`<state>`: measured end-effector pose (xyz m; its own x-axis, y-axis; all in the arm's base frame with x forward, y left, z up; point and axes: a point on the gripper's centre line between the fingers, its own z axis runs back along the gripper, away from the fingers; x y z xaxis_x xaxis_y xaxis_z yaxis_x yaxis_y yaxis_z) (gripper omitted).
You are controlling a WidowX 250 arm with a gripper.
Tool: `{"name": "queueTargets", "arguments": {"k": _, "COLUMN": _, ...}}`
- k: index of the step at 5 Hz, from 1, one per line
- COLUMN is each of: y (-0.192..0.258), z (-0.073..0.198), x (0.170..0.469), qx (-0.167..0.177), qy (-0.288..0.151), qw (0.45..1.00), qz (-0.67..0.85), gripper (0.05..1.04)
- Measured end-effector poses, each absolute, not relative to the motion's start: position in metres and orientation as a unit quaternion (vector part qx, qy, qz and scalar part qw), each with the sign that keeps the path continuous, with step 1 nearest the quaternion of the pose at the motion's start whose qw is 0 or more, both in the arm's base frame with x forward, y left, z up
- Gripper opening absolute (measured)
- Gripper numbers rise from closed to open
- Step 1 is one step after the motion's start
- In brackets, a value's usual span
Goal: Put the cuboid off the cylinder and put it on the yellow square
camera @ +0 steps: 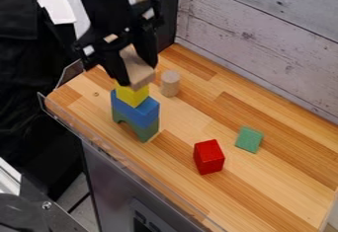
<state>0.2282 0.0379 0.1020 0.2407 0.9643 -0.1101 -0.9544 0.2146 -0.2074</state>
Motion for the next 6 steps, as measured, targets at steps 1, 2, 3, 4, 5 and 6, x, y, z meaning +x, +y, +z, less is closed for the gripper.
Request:
{"name": "queueTargets", "arguments": {"k": 1, "y": 0.0346, "z": 0.0967, "x": 0.2328, "qx": -0.111, "qy": -0.016, "qw": 0.764, "qz": 0.636, "gripper": 0.549}}
{"name": "queueTargets", "arguments": {"k": 2, "y": 0.0296, "z": 0.0967, "x": 0.2377, "qx": -0.092, "qy": -0.022, "qw": 0.744, "qz": 0.662, "gripper": 0.55}}
{"name": "queueTargets", "arguments": {"k": 3, "y": 0.0276, "z": 0.097, "x": 0.2404, "qx": -0.09, "qy": -0.029, "qw": 0.731, "qz": 0.676, "gripper": 0.55}}
{"name": "queueTargets", "arguments": {"k": 4, "y": 0.0265, "z": 0.0971, "x": 0.2424, "qx": -0.097, "qy": -0.03, "qw": 0.727, "qz": 0.679, "gripper": 0.549}}
{"name": "queueTargets", "arguments": {"k": 5, "y": 0.0247, "z": 0.0941, "x": 0.2417, "qx": -0.108, "qy": -0.027, "qw": 0.718, "qz": 0.687, "gripper": 0.549}}
{"name": "queueTargets", "arguments": {"k": 6, "y": 0.0258, "z": 0.0917, "x": 0.2401, "qx": -0.109, "qy": -0.026, "qw": 0.714, "qz": 0.691, "gripper": 0.55}}
